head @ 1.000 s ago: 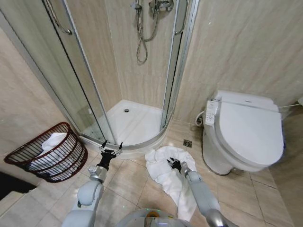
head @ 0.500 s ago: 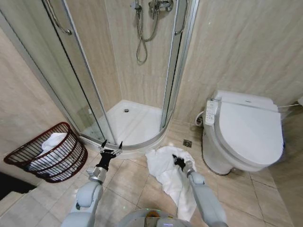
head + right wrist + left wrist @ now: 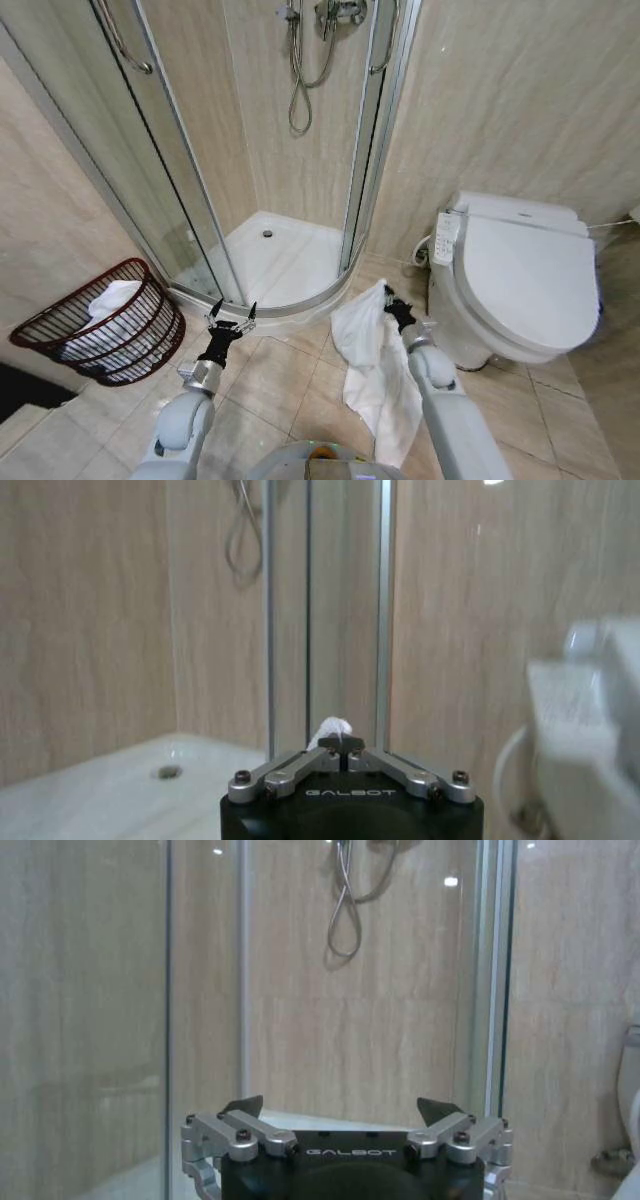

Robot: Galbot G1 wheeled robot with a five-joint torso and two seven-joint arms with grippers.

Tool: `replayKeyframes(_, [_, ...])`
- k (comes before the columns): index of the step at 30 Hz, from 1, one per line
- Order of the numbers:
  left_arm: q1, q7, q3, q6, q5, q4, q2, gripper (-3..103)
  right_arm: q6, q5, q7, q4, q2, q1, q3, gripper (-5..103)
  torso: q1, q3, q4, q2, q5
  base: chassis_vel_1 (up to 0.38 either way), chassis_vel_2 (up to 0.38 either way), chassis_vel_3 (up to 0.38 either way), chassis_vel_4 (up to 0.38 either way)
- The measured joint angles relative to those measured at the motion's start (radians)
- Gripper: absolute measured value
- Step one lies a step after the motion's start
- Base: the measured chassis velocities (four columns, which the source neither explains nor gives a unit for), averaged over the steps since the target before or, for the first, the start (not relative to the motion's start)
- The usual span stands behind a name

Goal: Discard the used towel into the hamper.

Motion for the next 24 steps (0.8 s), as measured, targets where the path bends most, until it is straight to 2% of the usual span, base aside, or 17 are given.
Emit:
replayKeyframes(1, [0.005, -0.001, -0.002, -0.003, -0.001, -0.005, -0.004, 100, -0.026, -0.012, 0.011, 0.088, -0.008, -0.036, 0.007, 0, 0.0, 0.0, 0.0, 0.0, -0.0002, 0.0, 0.0, 0.0, 0.0])
replayKeyframes(4, [0.009, -0.006, -0.004, -0.004, -0.006, -0.015, -0.013, 100, -0.044, -0.035, 0.03, 0.184, -0.013, -0.089, 0.015, 0, 0.0, 0.0, 0.0001, 0.0, 0.0, 0.0, 0.0, 0.0, 0.0])
replayKeyframes(10, [0.014, -0.012, -0.011, 0.008, -0.019, -0.039, -0.029, 100, -0.054, -0.078, 0.057, 0.306, -0.013, -0.182, 0.031, 0, 0.0, 0.0, 0.0, 0.0, 0.0, 0.0, 0.0, 0.0, 0.0])
replayKeyframes(24, [0.017, 0.019, -0.013, 0.001, -0.024, -0.034, -0.04, 100, -0.073, -0.108, 0.069, 0.376, -0.028, -0.221, 0.031, 0, 0.0, 0.0, 0.0001, 0.0, 0.0, 0.015, 0.011, 0.017, 0.014])
